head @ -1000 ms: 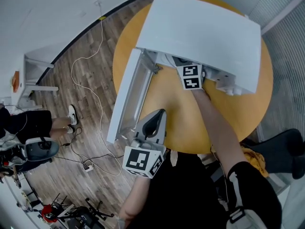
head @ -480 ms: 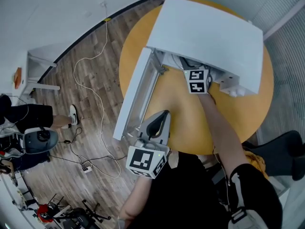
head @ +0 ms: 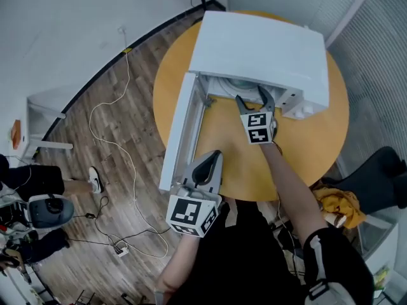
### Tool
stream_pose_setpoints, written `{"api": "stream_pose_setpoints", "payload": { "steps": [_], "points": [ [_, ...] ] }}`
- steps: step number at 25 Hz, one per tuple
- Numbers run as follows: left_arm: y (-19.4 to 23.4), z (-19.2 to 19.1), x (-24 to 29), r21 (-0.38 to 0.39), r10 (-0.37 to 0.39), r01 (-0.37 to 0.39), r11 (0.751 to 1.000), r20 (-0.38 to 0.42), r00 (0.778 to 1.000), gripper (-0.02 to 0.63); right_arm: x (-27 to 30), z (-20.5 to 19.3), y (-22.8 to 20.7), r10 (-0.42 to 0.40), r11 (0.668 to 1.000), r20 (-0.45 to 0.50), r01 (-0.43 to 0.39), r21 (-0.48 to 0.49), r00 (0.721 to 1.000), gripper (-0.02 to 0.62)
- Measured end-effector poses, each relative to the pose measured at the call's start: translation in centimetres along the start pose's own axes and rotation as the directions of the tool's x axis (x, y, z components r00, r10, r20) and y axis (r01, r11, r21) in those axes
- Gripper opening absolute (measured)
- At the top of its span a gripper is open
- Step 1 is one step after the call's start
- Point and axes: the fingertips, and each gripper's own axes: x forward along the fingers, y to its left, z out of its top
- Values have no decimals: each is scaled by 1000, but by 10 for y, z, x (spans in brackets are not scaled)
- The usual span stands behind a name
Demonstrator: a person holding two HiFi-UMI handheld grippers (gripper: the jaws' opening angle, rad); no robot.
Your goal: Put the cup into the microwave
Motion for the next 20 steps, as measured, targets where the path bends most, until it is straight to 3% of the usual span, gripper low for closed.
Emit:
{"api": "stream_pose_setpoints", "payload": {
  "steps": [9, 12, 20],
  "points": [
    [-16, 6, -26, 56, -158, 158, 986, -4, 987, -3, -93, 10, 26, -80, 995, -7, 80, 60, 997, 233],
    [-20, 5, -36, 64, -205, 205, 977, -3, 979, -3, -124, 13, 36, -109, 990, -7, 110, 87, 994, 157],
    [-33, -1, -51, 70, -304, 304, 950, -5, 953, -3, -200, 18, 55, -155, 977, 20, 150, 153, 988, 105]
  ]
}}
